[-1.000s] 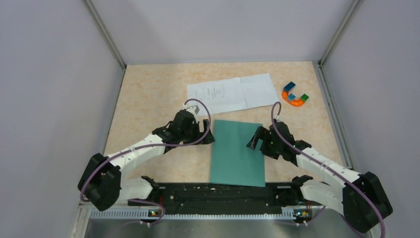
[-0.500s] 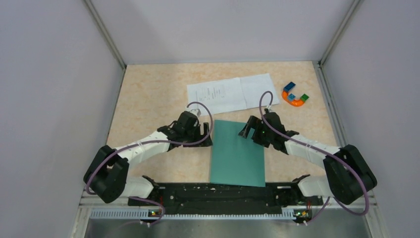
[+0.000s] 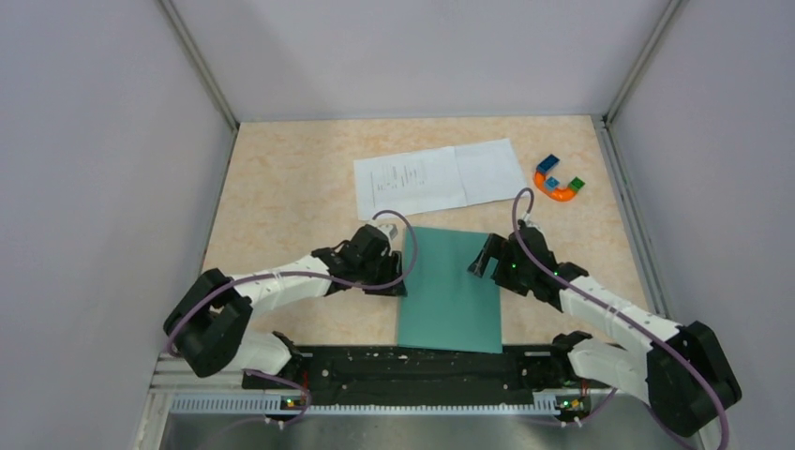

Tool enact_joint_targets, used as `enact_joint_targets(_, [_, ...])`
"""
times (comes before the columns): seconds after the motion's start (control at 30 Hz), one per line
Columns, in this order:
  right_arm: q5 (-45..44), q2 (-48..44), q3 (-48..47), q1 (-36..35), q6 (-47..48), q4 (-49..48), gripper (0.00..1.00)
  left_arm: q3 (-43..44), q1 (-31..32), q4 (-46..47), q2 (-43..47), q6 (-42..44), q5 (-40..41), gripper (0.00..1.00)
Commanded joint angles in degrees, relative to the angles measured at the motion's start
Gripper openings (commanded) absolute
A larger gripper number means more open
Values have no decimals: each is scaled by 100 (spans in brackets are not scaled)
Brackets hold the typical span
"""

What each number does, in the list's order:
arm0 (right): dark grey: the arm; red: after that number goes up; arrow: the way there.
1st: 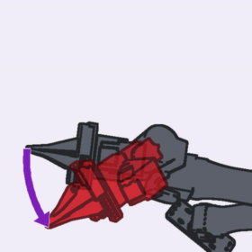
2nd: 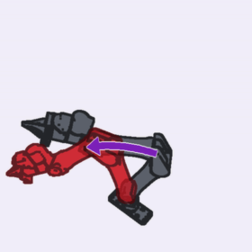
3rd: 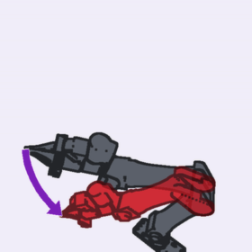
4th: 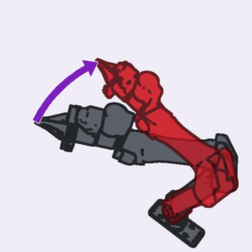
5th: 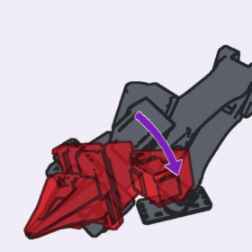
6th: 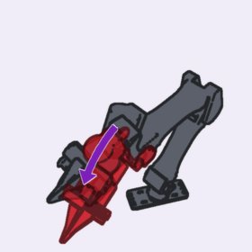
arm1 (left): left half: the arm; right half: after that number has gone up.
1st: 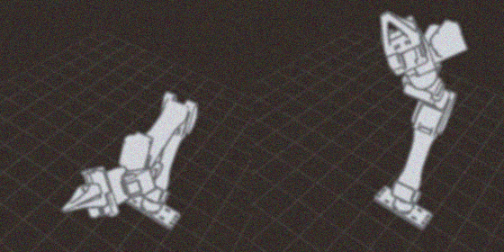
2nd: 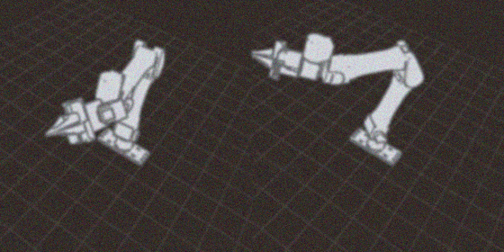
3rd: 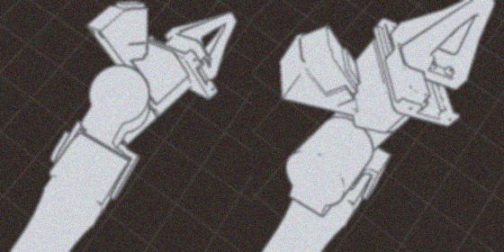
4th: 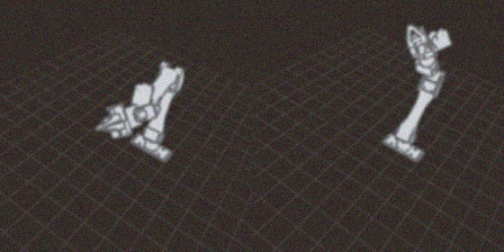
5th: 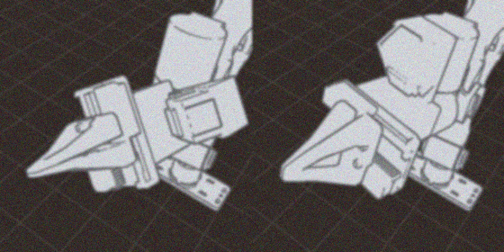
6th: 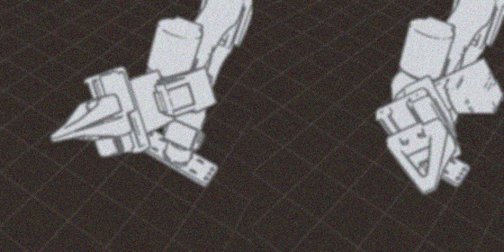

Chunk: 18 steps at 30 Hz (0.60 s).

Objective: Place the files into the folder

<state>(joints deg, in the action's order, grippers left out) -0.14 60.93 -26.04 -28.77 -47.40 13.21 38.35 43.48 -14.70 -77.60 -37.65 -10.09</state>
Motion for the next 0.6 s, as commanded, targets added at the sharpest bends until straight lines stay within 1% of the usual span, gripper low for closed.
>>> enact_joint_targets(0.0, [-18,-336,202,-58,-144,336,99,109,21,390,-304,-45,14,48])
enact_joint_targets(0.13, [-20,-253,323,-68,-155,210,99,237,20,457,-575,-47,154,42])
enact_joint_targets(0.23, [-20,-35,386,-70,-150,-84,99,322,20,480,-777,-67,250,36])
enact_joint_targets(0.37, [305,423,325,-68,-73,-663,99,469,-25,350,-963,-68,525,28])
enact_joint_targets(0.47, [433,852,98,-67,25,-1006,99,565,-111,328,-1087,-61,621,24])
enact_joint_targets(0.57, [425,1317,-293,-67,149,-1183,99,678,-229,317,-1203,-48,734,22])
